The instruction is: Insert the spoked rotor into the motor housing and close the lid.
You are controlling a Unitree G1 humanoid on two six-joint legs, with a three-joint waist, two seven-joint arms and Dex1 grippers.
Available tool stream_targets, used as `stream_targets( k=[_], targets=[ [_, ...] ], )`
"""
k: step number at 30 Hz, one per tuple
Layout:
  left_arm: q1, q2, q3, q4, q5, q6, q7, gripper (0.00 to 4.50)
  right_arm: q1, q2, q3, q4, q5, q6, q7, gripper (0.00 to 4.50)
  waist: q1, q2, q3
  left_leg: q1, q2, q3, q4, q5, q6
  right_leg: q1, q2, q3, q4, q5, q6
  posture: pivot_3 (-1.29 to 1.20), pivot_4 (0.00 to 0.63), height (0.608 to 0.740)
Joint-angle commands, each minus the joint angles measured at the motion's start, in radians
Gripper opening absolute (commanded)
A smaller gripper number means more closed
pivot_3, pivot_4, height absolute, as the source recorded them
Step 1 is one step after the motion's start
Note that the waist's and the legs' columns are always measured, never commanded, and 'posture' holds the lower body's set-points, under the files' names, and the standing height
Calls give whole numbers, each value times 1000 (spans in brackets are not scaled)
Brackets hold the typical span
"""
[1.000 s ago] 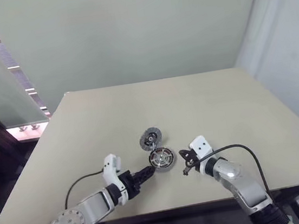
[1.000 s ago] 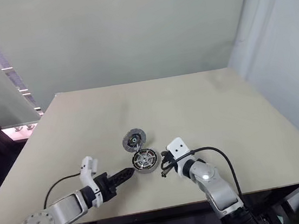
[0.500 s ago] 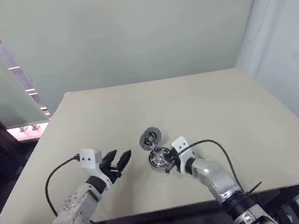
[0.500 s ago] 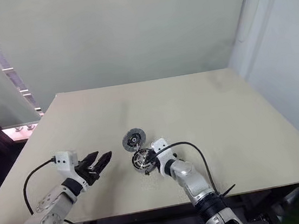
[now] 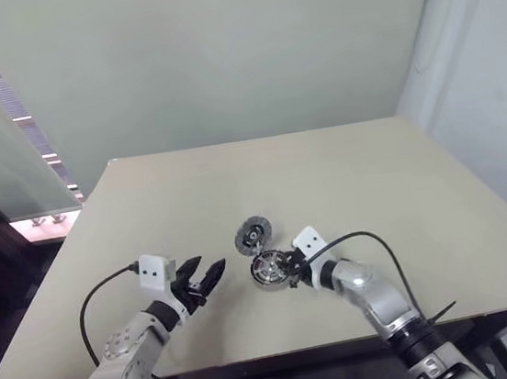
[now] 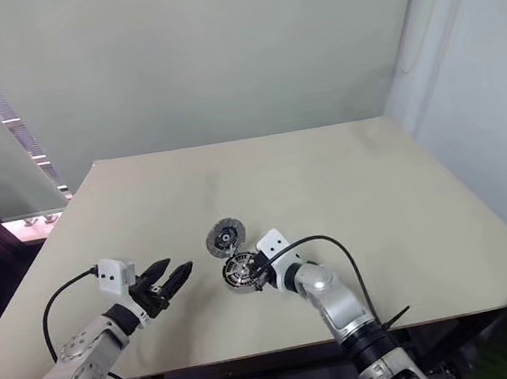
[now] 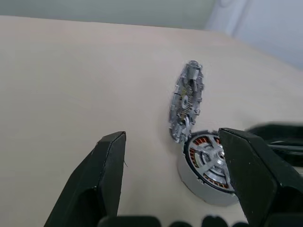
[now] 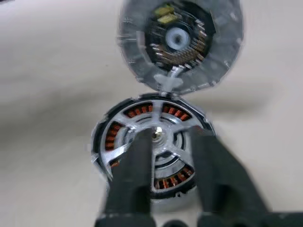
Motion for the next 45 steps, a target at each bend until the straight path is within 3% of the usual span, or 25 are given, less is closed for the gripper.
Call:
stream_targets(
  k=[1, 6, 7, 12, 18, 22, 29, 45],
  targets=[
    [-11, 21, -12, -13, 17, -1, -32, 3343, -74, -81, 62, -158, -37, 80, 94, 2561, 0, 0, 0, 0, 0, 0, 0, 0, 0, 0, 0, 0, 0, 0, 0, 0, 0, 740],
    [-1, 55, -39, -12, 37, 7, -81, 3343, -133, -202, 161, -219, -100, 114, 199, 4327, 0, 0, 0, 0, 0, 0, 0, 0, 0, 0, 0, -1, 0, 0, 0, 0, 0, 740],
    [4, 71, -51, -16, 47, 8, -96, 3343, -146, -225, 187, -224, -120, 111, 221, 4459, 0, 0, 0, 0, 0, 0, 0, 0, 0, 0, 0, -1, 0, 0, 0, 0, 0, 740],
    [24, 124, -75, -18, 76, 15, -139, 3343, -204, -280, 281, -230, -178, 99, 317, 4459, 0, 0, 0, -1, 0, 0, -1, 0, 0, -2, 0, 0, 0, 0, 0, 0, 0, 740],
    [41, 114, -76, -21, 94, 29, -130, 3343, -256, -279, 363, -164, -274, 37, 349, 4459, 0, 0, 0, -2, 1, 0, -1, 0, 0, -4, 0, -1, 0, 0, 0, 0, 0, 740],
    [55, 105, -67, -29, 89, 55, -114, 2450, -271, -261, 397, -122, -317, 8, 364, 4500, 0, 0, 0, -2, 0, -1, -1, 0, 0, -5, -1, 0, 0, 0, 0, 0, 0, 740],
    [62, 99, -50, -49, 80, 85, -92, 8, -301, -237, 442, -37, -400, -18, 375, 4500, 0, 0, 0, -2, 0, -2, -1, 0, 0, -6, -1, -1, 0, 0, 0, 0, 0, 740],
    [42, 95, -77, -48, 102, 112, -74, 8, -379, -179, 484, 74, -530, 2, 462, 4500, 0, 0, 0, -2, 0, -2, -1, 0, 0, -6, -1, -1, 1, 0, 0, 0, 0, 740]
  ],
)
